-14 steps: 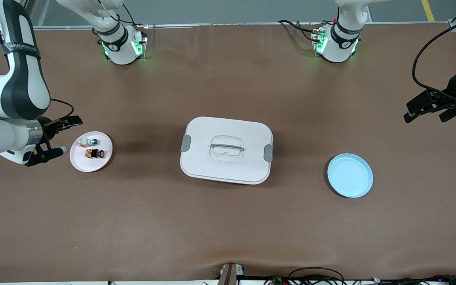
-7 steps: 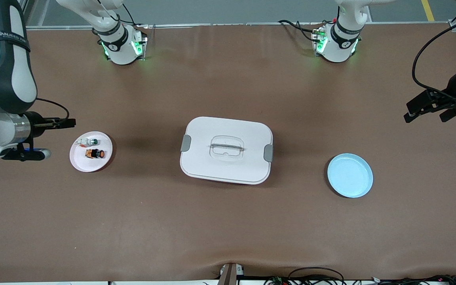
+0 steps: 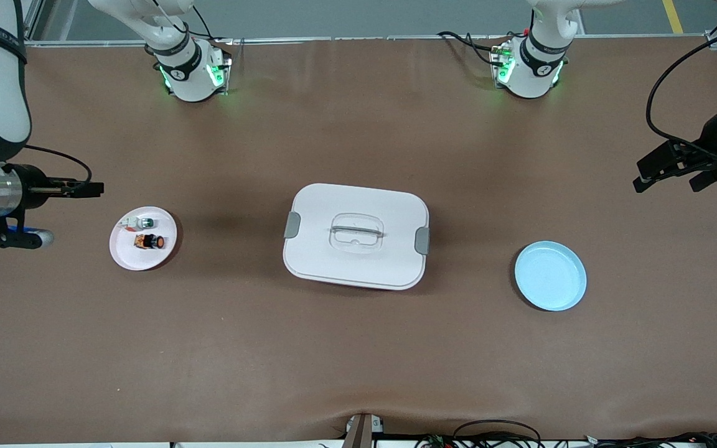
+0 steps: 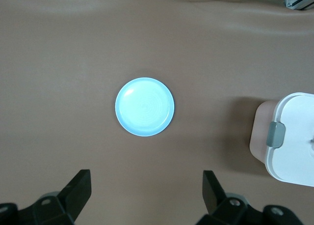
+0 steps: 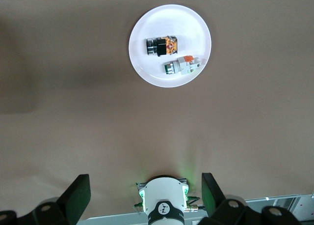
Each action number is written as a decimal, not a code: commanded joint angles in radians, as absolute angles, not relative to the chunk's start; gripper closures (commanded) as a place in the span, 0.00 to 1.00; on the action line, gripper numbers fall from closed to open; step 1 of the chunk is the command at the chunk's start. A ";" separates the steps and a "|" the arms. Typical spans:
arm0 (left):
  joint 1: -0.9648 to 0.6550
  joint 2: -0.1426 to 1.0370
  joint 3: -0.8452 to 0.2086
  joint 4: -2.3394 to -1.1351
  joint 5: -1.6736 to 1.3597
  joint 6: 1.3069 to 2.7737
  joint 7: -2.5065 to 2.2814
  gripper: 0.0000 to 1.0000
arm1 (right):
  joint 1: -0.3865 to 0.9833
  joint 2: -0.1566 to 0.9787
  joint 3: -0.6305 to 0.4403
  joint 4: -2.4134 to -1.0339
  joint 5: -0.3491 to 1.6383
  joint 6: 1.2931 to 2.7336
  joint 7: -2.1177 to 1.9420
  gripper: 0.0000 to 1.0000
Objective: Transfer orange switch to right arm and place
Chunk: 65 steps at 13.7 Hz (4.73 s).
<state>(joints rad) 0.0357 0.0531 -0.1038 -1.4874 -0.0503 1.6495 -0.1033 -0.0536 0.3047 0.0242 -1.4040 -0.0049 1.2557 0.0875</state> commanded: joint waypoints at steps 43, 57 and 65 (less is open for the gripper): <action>0.037 0.003 -0.097 -1.542 -0.006 1.640 -0.071 0.00 | -0.055 0.026 0.018 -1.549 0.069 1.391 0.052 0.00; 0.037 0.005 -0.097 -1.542 -0.009 1.638 -0.071 0.00 | -0.054 -0.081 0.020 -1.658 0.069 1.486 0.052 0.00; 0.037 0.005 -0.097 -1.542 -0.009 1.638 -0.071 0.00 | -0.048 -0.083 0.026 -1.649 0.023 1.494 0.035 0.00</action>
